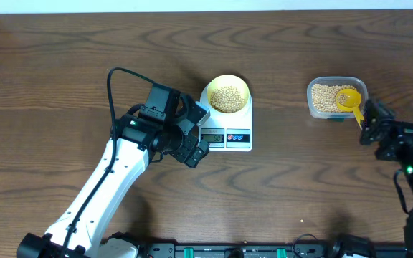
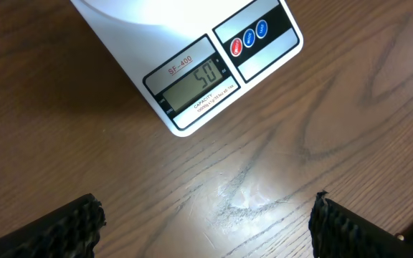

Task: Scoop item into bowl and weigh 50g on scale

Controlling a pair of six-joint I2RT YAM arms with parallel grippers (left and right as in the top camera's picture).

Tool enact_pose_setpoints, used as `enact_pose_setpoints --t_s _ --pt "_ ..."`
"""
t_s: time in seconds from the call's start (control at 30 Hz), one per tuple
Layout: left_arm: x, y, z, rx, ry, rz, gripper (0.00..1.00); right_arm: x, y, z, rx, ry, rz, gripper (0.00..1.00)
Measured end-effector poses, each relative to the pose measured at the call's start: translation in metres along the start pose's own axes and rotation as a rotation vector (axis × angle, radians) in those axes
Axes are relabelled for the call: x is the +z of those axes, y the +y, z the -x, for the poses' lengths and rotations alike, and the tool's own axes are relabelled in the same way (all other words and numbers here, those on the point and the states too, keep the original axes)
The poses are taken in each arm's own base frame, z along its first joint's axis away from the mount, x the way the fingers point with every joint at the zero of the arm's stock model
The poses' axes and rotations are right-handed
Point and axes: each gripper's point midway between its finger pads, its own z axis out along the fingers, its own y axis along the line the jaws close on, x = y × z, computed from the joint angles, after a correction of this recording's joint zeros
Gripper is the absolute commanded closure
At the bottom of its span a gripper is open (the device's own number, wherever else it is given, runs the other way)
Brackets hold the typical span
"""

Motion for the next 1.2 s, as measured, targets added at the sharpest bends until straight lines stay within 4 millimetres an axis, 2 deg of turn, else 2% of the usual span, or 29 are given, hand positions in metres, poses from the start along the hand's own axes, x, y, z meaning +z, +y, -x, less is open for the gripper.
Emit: enact_pose_setpoints --t_s 0.17,0.27,0.43,0.83,1.2 --pt "0.0 0.0 0.0 0.0 0.0 0.0 0.06 0.006 0.017 -0.004 -0.075 -0.03 0.023 0.01" --pt "0.0 0.0 0.0 0.0 0.0 0.0 0.06 0.014 0.02 -0.009 -0.098 -0.055 0.026 0.01" --pt "0.0 0.0 0.0 0.0 0.0 0.0 0.06 0.027 0.012 -0.028 -0.122 -0.109 0.007 0.01" --pt "0.0 0.0 0.0 0.0 0.0 0.0 0.06 0.033 -0.002 -0.076 -0.193 -0.286 0.012 0.01" --pt "0.0 0.0 0.0 0.0 0.0 0.0 0.06 0.031 -0.008 -0.101 -0.25 -0.418 0.019 0.01"
